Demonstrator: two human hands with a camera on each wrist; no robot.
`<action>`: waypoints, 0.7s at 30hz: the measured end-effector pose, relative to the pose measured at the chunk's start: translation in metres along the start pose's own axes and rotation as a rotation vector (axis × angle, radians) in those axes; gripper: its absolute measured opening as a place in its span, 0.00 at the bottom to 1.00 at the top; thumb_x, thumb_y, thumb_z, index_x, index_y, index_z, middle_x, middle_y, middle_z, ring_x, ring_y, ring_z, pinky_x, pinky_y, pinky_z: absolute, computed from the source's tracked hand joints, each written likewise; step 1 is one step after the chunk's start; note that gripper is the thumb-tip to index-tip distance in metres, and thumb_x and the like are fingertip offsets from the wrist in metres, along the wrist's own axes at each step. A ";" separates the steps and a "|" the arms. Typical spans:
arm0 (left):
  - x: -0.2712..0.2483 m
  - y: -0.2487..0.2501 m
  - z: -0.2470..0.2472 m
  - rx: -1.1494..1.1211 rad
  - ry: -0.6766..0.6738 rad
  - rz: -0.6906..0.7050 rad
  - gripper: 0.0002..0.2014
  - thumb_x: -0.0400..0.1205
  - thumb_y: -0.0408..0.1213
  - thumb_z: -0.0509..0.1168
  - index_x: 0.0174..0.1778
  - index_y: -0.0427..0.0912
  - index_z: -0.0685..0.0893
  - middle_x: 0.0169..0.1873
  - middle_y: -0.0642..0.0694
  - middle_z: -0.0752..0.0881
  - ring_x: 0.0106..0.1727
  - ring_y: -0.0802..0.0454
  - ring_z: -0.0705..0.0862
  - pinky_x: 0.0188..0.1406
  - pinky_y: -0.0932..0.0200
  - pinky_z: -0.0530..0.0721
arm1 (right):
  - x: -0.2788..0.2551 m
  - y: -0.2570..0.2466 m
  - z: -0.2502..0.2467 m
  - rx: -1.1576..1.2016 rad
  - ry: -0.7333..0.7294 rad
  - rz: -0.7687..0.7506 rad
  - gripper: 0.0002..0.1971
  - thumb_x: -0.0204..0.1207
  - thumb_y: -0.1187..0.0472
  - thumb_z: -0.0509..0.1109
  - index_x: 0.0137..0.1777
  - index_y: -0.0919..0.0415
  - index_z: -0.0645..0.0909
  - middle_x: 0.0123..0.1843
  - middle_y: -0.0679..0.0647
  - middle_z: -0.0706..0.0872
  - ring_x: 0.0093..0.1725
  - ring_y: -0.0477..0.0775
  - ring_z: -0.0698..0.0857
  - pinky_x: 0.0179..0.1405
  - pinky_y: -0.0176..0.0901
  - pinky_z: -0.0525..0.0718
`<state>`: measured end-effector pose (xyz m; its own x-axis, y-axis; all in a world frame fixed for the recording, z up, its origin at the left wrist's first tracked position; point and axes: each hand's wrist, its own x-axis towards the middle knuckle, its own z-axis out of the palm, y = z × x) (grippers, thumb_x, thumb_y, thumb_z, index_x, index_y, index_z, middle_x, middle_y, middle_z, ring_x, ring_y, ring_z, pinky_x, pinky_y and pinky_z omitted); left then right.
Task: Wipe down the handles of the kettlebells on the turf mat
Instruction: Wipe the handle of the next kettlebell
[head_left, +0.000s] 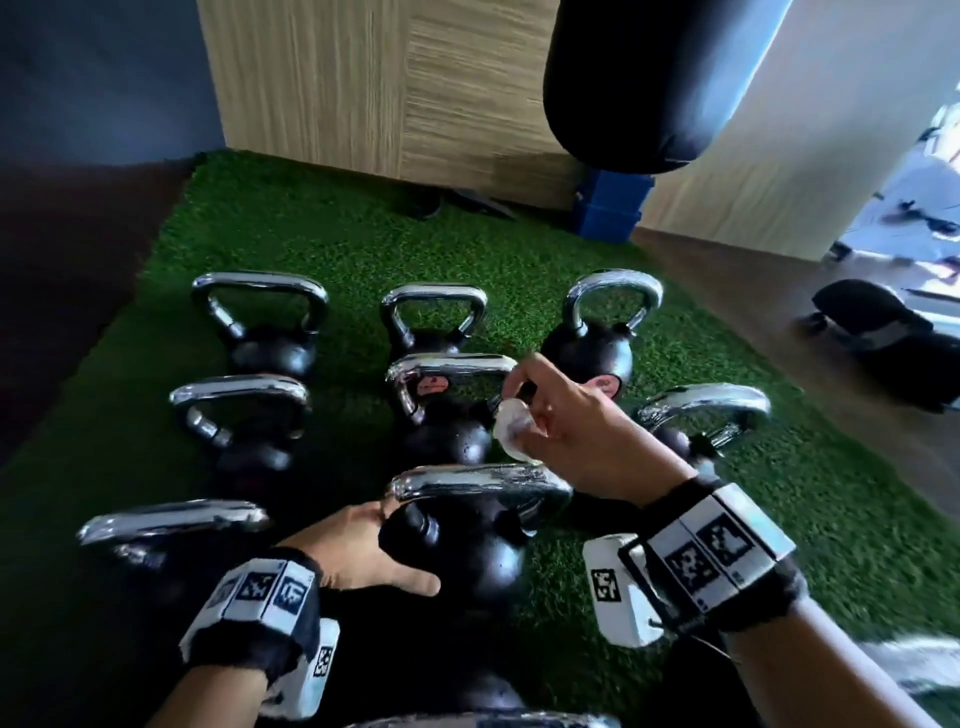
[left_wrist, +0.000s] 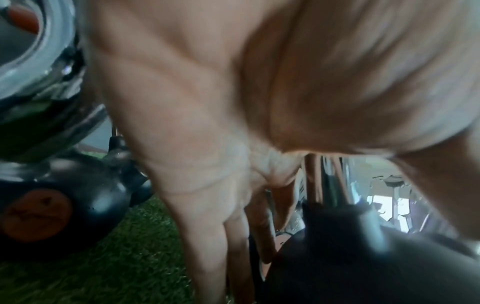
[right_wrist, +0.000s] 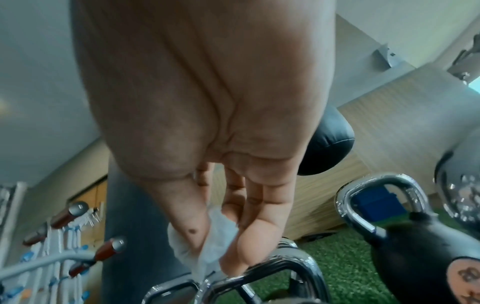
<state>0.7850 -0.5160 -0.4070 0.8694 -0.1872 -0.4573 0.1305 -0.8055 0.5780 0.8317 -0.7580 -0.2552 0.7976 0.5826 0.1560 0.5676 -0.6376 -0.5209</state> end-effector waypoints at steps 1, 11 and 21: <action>0.001 0.003 0.005 -0.003 0.021 -0.024 0.64 0.45 0.87 0.69 0.81 0.72 0.61 0.76 0.65 0.74 0.77 0.59 0.74 0.77 0.61 0.71 | -0.001 0.006 0.004 0.024 0.020 -0.026 0.10 0.78 0.62 0.72 0.55 0.54 0.77 0.32 0.50 0.81 0.30 0.47 0.76 0.31 0.37 0.74; 0.002 0.013 0.037 -0.097 0.272 -0.049 0.61 0.52 0.80 0.77 0.83 0.69 0.64 0.65 0.84 0.60 0.78 0.65 0.67 0.73 0.71 0.64 | -0.015 0.024 0.023 0.017 0.148 -0.116 0.06 0.77 0.58 0.70 0.52 0.55 0.86 0.43 0.47 0.88 0.41 0.44 0.84 0.36 0.27 0.76; 0.005 0.004 0.044 -0.088 0.329 -0.016 0.58 0.56 0.75 0.79 0.84 0.69 0.65 0.72 0.71 0.66 0.74 0.71 0.66 0.72 0.73 0.62 | -0.020 0.015 0.030 0.026 0.162 -0.115 0.03 0.74 0.61 0.77 0.47 0.57 0.88 0.45 0.43 0.85 0.49 0.39 0.82 0.49 0.31 0.79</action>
<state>0.7691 -0.5444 -0.4369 0.9723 0.0282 -0.2321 0.1734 -0.7528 0.6350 0.8184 -0.7642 -0.2913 0.7515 0.5606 0.3478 0.6530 -0.5574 -0.5127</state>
